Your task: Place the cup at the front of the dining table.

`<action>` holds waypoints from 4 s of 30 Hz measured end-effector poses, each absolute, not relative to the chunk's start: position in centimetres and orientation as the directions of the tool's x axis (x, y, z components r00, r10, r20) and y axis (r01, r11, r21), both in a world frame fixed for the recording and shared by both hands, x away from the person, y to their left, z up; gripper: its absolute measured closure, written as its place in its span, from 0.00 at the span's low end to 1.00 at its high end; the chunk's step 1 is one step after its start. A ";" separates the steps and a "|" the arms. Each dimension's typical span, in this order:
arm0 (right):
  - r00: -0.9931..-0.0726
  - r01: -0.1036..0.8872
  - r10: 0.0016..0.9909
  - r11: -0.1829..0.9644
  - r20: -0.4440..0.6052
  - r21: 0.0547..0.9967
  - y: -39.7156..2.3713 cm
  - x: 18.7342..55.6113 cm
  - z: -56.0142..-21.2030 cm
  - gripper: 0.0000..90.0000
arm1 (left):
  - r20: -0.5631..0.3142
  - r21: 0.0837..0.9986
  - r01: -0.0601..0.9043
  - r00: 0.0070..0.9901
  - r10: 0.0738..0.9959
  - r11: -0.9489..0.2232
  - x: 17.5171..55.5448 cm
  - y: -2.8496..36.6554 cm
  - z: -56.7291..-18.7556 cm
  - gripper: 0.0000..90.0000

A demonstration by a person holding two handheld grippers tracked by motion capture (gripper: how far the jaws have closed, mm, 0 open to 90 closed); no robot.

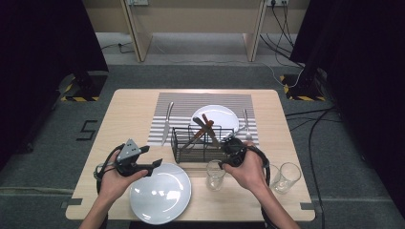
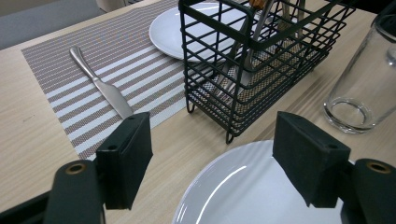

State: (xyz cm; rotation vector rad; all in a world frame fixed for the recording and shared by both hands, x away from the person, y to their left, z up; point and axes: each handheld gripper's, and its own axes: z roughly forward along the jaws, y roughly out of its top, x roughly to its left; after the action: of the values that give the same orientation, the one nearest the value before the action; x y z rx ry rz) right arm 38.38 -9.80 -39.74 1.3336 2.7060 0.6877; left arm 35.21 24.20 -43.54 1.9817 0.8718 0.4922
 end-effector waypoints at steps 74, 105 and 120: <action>-0.354 0.704 0.898 0.073 0.260 0.706 -20.6 40.2 -38.5 0.65 | -0.022 0.874 0.328 0.765 0.644 -0.359 33.7 20.0 -42.2 0.31; -0.355 0.701 0.903 0.086 0.242 0.708 -20.9 40.0 -39.5 0.63 | -0.037 0.864 0.326 0.802 0.596 -0.384 34.8 16.7 -42.1 0.32; -0.355 0.700 0.904 0.088 0.238 0.709 -20.9 40.0 -39.5 0.63 | -0.041 0.858 0.326 0.813 0.581 -0.396 35.8 15.3 -42.4 0.32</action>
State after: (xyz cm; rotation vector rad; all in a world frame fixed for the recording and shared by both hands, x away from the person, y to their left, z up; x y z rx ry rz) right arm 39.95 -20.93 -39.53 1.6037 2.1073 1.1273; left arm 35.80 15.28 -42.39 2.0161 0.6721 0.3275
